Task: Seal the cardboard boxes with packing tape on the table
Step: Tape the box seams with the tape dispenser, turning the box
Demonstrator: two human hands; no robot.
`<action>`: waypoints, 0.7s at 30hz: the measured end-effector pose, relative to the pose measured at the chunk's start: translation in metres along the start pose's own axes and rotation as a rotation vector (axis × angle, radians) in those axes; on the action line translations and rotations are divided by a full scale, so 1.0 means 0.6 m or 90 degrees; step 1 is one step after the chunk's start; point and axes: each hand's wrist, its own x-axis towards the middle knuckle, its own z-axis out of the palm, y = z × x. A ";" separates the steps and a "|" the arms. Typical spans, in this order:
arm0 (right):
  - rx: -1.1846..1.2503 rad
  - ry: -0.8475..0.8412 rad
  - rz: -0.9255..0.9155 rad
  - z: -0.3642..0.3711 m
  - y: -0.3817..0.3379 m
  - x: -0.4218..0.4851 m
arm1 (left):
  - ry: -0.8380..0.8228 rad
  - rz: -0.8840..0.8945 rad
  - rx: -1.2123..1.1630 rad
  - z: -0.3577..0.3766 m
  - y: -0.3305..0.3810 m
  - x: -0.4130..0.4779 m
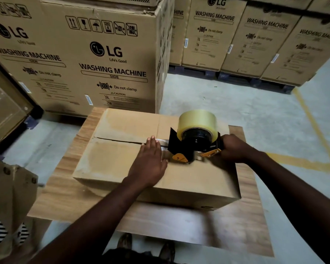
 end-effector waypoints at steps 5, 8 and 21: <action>0.004 0.023 -0.023 -0.001 -0.004 -0.005 | -0.003 -0.016 -0.020 0.006 -0.003 0.003; 0.027 0.051 -0.017 -0.002 0.022 -0.018 | 0.009 -0.013 -0.030 0.010 -0.007 0.003; 0.084 0.153 0.043 0.007 0.152 -0.114 | 0.002 -0.074 0.013 0.018 0.023 0.010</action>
